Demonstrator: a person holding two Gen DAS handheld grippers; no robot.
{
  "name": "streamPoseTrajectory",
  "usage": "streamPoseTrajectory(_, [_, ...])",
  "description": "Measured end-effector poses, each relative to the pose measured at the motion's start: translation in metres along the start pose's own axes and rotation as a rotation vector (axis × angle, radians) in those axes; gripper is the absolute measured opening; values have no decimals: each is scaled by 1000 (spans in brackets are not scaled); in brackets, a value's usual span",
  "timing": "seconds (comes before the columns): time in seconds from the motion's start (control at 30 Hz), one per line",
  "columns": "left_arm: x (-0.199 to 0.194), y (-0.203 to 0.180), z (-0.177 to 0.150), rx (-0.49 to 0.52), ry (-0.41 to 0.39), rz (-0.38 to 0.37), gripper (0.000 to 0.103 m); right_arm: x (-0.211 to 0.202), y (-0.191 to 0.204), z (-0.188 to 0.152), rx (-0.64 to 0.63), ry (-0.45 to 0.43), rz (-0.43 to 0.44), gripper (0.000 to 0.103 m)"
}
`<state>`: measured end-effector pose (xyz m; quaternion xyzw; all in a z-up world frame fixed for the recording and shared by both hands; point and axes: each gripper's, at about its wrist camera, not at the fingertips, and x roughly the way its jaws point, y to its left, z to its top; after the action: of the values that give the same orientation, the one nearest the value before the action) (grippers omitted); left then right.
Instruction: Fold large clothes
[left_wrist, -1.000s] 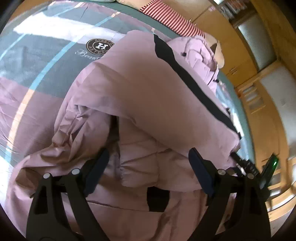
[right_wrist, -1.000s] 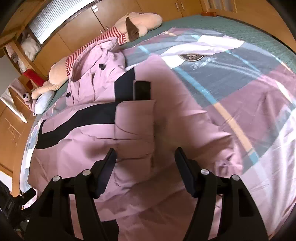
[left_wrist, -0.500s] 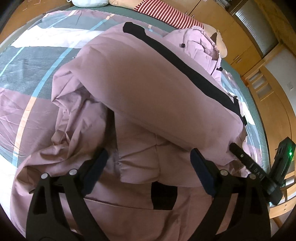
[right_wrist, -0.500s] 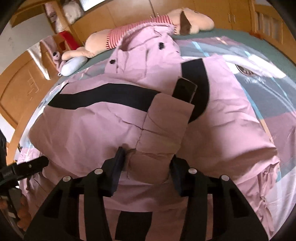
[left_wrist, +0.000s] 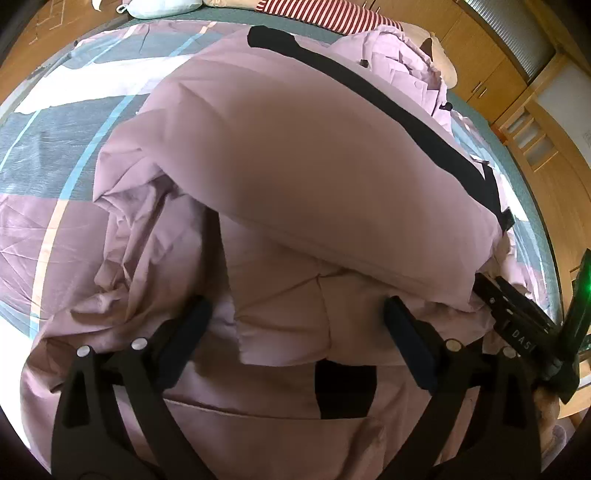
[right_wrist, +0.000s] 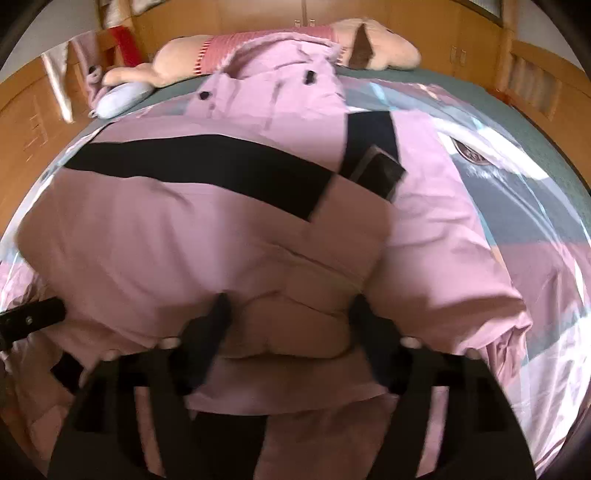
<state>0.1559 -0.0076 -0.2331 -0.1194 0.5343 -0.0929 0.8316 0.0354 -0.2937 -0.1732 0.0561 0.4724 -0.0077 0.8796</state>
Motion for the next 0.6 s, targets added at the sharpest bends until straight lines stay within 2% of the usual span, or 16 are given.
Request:
streamPoseTrajectory(0.1, [2,-2,0,11,3,5,99,2,-5,-1,28,7,22,77])
streamPoseTrajectory(0.6, [8,-8,1,28,2,18,101,2,1,-4,-2,-6,-9,85])
